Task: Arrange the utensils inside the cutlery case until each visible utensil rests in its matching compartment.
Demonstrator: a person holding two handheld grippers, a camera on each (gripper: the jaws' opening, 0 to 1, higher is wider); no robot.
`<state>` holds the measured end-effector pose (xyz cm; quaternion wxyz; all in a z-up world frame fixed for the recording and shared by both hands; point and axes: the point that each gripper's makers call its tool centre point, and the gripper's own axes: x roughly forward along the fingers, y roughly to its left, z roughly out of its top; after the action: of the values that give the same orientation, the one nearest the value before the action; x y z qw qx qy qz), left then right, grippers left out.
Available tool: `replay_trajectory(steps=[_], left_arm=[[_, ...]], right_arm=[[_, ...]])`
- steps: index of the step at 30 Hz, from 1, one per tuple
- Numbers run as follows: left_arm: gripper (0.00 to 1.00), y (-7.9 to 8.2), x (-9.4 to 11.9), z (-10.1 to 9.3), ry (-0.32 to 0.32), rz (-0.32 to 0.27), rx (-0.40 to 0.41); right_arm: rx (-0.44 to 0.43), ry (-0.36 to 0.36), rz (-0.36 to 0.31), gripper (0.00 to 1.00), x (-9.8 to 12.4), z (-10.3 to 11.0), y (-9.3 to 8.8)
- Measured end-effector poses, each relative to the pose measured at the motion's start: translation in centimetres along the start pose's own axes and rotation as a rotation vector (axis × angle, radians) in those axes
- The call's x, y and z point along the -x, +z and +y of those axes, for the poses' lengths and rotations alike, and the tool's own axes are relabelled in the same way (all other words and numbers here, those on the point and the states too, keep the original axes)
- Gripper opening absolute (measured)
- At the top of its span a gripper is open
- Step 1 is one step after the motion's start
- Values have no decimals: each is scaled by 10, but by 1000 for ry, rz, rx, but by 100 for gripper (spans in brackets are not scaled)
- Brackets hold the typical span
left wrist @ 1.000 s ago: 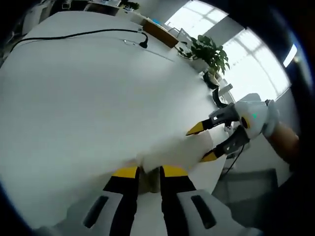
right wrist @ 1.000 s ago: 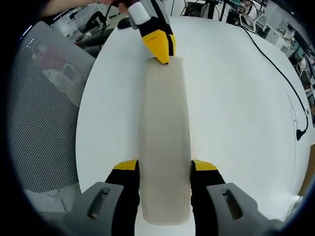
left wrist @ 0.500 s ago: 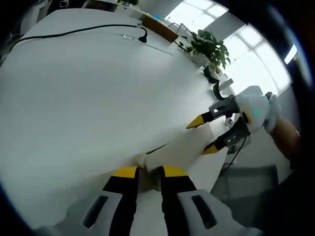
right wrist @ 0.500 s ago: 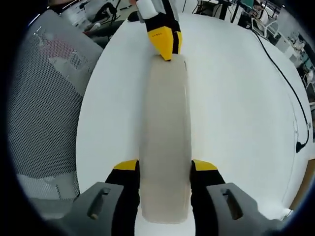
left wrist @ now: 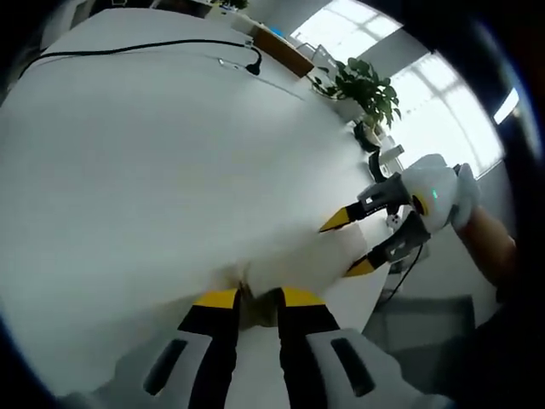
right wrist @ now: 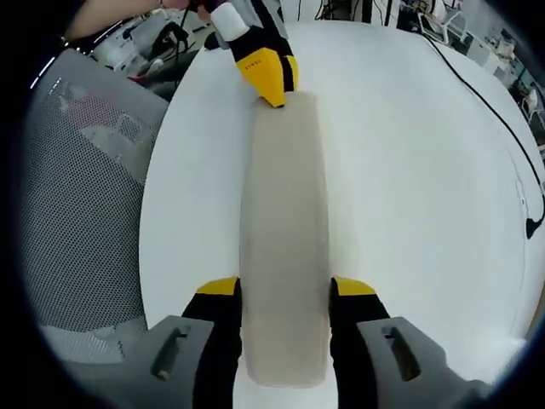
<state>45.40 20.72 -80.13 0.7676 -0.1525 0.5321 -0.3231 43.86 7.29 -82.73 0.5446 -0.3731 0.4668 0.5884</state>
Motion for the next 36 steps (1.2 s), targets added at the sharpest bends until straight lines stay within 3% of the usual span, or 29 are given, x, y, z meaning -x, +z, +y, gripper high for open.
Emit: replay_trajectory(steps=[8,11,12,14,16,20,23,24,25,28,33,36], left_arm=[[15,-1,0,1,11,28,-8],[15,2,1,1,20,2,-30],[15,2,2,2,18,-6,-19],[14,2,5,3,25,-15,-7],[13,6,14,2,24,-54,-9],[12,23,31,-6,16,-122,-39],[8,18,29,-15,37,-40,-162],[5,15,27,-18,40,-11,-193],[0,11,25,-19,44,19,-222],[0,2,15,-18,86,91,-283],[0,0,5,-17,125,135,-350],[0,-2,5,-6,193,186,-433]], right_arm=[[12,-17,-30,39,0,-2,1],[38,-46,-40,42,5,0,0],[37,-57,-56,43,10,1,1],[-39,-42,-146,45,24,10,10],[-89,-76,-243,44,44,7,15],[-211,-142,-307,27,67,-1,0],[-299,-174,-288,3,69,-6,-19],[-314,-164,-273,0,67,-4,-24],[-370,-182,-276,0,66,-6,-27],[-366,-164,-223,0,58,1,-35],[-379,-148,-135,0,47,12,-42],[-363,-166,-72,0,43,11,-51]])
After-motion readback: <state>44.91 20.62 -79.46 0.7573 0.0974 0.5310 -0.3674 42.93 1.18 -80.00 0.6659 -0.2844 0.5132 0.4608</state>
